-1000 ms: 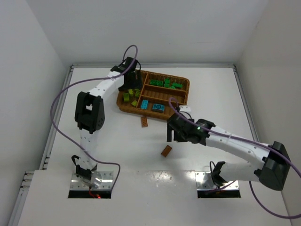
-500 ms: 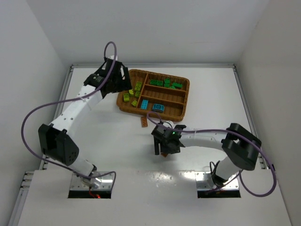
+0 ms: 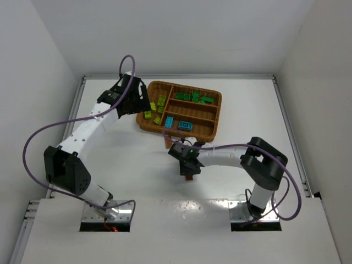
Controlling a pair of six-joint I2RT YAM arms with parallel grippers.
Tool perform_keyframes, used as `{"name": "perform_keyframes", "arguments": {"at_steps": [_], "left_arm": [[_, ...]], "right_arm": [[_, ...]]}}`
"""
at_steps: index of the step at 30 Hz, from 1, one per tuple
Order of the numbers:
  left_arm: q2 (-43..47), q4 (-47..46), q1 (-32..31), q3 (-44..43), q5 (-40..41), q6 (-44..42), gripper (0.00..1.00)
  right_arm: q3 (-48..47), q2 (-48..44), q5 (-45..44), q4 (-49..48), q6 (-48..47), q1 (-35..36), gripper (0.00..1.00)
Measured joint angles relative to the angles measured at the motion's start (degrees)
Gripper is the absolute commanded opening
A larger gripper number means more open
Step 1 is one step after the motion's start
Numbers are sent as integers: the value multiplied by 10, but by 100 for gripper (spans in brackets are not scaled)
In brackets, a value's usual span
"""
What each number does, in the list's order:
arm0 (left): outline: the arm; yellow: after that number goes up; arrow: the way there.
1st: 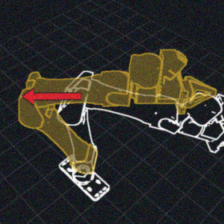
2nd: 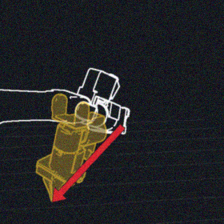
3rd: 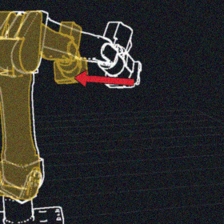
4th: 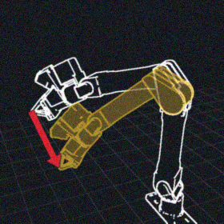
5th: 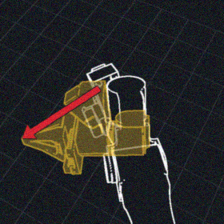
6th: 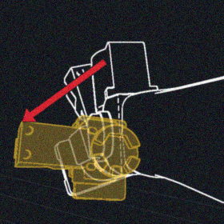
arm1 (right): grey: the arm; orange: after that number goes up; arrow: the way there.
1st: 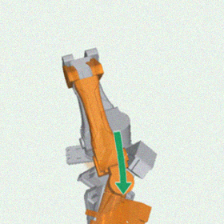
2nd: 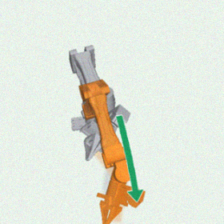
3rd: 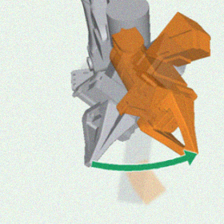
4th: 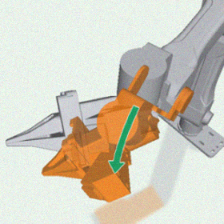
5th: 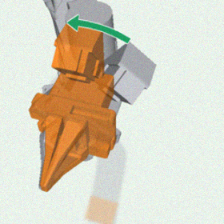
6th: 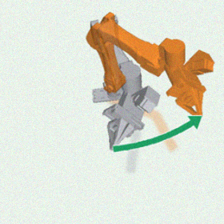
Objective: Sort the legos into containers by color
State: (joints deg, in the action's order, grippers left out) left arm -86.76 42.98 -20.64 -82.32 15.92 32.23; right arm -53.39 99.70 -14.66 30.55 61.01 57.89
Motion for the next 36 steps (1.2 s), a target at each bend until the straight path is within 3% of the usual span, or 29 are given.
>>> {"name": "perform_keyframes", "arguments": {"at_steps": [3, 6, 12, 19, 30, 31, 32, 35, 36], "left_arm": [[0, 0, 0, 0, 0, 0, 88], [0, 0, 0, 1, 0, 0, 88], [6, -1, 2, 14, -1, 0, 88], [22, 1, 20, 43, -2, 0, 88], [64, 3, 43, 83, 0, 15, 89], [67, 3, 43, 85, 0, 16, 89], [69, 3, 43, 87, 0, 16, 89], [73, 2, 43, 94, 0, 17, 89], [74, 3, 43, 96, 0, 17, 89]], "right_arm": [[-35, 26, -22, 10, -11, 0, 20], [-58, 34, -47, 23, -23, 0, 13], [-120, 10, -96, 62, -63, -18, 16], [-255, 3, -131, 70, -147, -141, 18], [-440, 187, -141, 58, -210, -275, 22], [-452, 202, -140, 60, -210, -278, 25], [-468, 218, -139, 65, -212, -282, 40], [-516, 256, -138, 75, -216, -289, 66], [-528, 263, -138, 75, -217, -291, 67]]}}
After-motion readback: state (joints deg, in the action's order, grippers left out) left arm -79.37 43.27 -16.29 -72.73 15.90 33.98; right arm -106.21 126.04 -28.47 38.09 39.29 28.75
